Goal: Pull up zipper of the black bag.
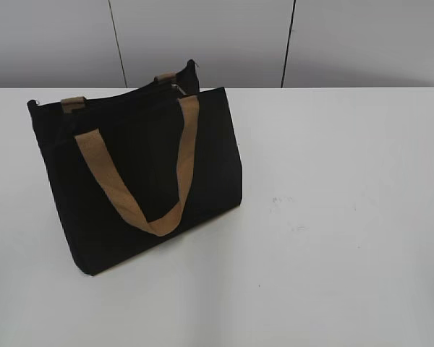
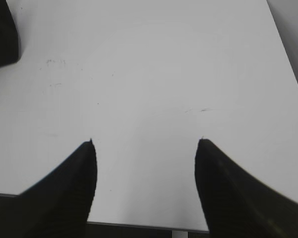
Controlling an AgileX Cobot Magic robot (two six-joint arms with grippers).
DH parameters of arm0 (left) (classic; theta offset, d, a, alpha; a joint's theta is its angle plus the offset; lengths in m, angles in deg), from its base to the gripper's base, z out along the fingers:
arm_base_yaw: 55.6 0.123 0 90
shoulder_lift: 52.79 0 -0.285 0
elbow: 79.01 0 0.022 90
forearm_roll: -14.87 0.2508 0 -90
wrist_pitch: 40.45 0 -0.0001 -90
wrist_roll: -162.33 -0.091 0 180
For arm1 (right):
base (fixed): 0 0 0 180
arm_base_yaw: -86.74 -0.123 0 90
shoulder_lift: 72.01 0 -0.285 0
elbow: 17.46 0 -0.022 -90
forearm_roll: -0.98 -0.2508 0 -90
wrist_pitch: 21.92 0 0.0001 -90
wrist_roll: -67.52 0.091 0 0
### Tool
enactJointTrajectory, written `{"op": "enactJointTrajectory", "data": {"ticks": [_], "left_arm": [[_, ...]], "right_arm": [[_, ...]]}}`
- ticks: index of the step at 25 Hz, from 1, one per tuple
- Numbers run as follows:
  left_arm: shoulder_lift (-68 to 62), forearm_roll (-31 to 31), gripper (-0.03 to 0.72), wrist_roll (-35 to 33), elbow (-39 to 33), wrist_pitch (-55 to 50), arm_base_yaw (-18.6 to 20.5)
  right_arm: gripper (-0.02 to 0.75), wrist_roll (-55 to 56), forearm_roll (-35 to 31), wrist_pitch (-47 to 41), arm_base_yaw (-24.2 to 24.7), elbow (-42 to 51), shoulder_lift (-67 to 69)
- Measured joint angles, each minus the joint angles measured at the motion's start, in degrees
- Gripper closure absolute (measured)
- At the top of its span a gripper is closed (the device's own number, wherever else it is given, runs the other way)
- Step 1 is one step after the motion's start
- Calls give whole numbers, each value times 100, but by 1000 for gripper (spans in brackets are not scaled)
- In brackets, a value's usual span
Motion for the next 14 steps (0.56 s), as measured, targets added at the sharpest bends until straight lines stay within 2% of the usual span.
{"op": "enactJointTrajectory", "data": {"ticks": [14], "left_arm": [[0,2,295,0,0,0,-115]], "right_arm": [[256,0,0,0,0,0,0]]}}
